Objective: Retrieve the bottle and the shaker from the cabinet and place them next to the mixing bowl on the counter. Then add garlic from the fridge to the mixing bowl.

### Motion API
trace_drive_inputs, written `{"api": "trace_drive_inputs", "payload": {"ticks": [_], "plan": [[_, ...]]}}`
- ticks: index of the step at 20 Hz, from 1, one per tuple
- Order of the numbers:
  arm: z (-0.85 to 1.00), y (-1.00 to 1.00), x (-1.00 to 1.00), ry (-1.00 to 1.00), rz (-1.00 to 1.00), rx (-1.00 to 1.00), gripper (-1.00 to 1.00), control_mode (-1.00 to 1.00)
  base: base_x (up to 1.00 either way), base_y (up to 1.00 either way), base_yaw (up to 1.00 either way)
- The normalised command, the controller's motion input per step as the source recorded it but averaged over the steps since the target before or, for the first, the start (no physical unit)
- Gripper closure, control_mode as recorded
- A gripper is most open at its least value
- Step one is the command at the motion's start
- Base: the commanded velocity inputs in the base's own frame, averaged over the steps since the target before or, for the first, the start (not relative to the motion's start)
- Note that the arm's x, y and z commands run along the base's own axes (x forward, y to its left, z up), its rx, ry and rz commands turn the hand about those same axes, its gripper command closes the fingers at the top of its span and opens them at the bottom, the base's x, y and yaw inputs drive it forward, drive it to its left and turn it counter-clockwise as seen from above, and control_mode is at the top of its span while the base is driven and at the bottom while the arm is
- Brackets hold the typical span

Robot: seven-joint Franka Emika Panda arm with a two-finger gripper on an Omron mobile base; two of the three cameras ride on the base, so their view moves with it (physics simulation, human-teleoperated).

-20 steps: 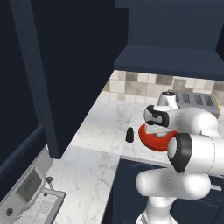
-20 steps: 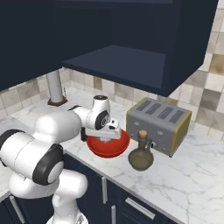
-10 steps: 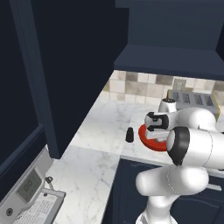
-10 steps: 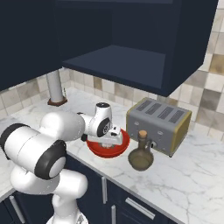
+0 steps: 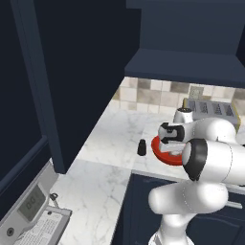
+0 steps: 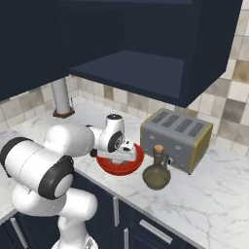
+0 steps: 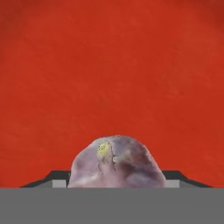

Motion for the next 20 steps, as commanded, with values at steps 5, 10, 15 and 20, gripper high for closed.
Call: {"api": "trace_drive_inputs", "payload": {"ticks": [5,10,15,20], "plan": [[0.24,0.0,0.01,0.01,0.0,0.0,-1.0,-1.0,0.0,0.0,0.0],[0.42,0.0,0.0,0.0,0.0,0.02,-1.0,-1.0,0.0,0.0,0.0],[0.44,0.0,-0.24,0.0,0.0,0.08,-1.0,-1.0,0.0,0.0,0.0],[0.62,0.03,-0.6,-0.01,0.0,0.02,-1.0,-1.0,0.0,0.0,0.0]]}}
